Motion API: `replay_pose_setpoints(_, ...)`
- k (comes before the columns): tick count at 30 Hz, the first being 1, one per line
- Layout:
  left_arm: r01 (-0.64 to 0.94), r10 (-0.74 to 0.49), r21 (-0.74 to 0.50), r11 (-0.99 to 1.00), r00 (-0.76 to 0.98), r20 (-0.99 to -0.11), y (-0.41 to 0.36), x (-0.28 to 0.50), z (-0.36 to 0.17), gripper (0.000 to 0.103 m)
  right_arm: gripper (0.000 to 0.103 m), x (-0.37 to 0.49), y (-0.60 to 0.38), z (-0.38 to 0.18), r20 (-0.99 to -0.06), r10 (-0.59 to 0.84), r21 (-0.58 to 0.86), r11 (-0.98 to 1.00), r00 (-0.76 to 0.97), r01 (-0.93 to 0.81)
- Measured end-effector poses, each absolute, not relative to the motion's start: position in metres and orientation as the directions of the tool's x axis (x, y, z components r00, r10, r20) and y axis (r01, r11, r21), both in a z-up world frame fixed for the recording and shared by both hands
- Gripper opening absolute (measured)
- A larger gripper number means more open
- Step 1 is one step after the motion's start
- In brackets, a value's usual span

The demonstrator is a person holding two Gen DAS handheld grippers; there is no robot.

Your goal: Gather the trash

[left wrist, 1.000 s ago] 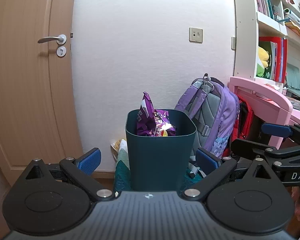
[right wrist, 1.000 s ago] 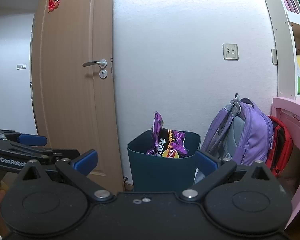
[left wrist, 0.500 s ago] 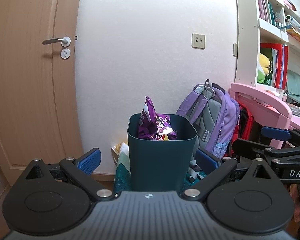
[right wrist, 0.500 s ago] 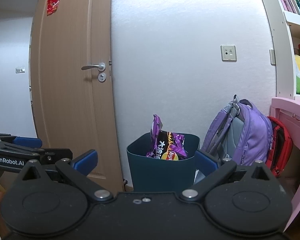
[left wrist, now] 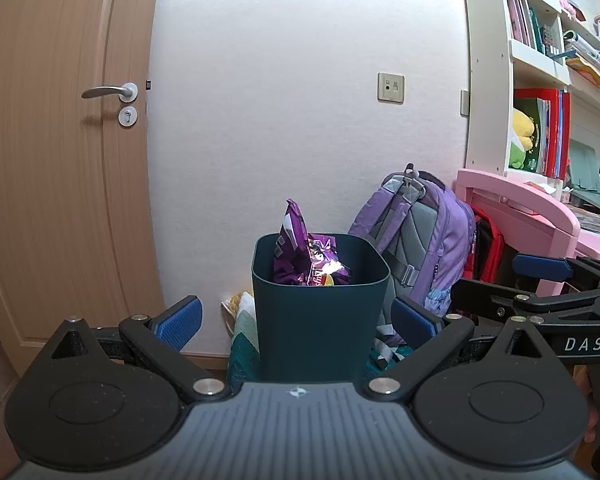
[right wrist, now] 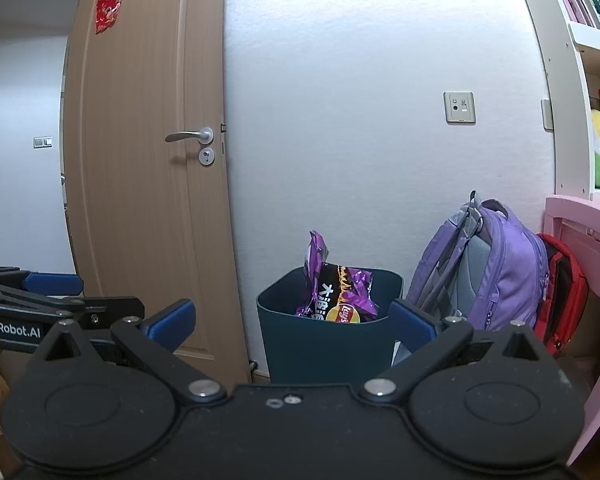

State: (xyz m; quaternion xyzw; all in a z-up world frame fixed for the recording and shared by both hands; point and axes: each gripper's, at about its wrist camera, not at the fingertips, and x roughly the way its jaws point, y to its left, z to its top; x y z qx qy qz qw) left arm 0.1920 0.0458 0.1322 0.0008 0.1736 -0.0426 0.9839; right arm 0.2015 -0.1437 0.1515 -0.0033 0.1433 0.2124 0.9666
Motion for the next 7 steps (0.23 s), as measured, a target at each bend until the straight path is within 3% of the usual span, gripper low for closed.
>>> replay_pose_setpoints(7, 0.085, -0.084, -0.013, 0.996, 0.932, -0.354, 0.0449, 0.1949, 0.1289, 0.101, 0.103, 0.2025, -0.1437, 0.15, -0.283, 0.409, 0.059, 0.91, 0.868, -0.41)
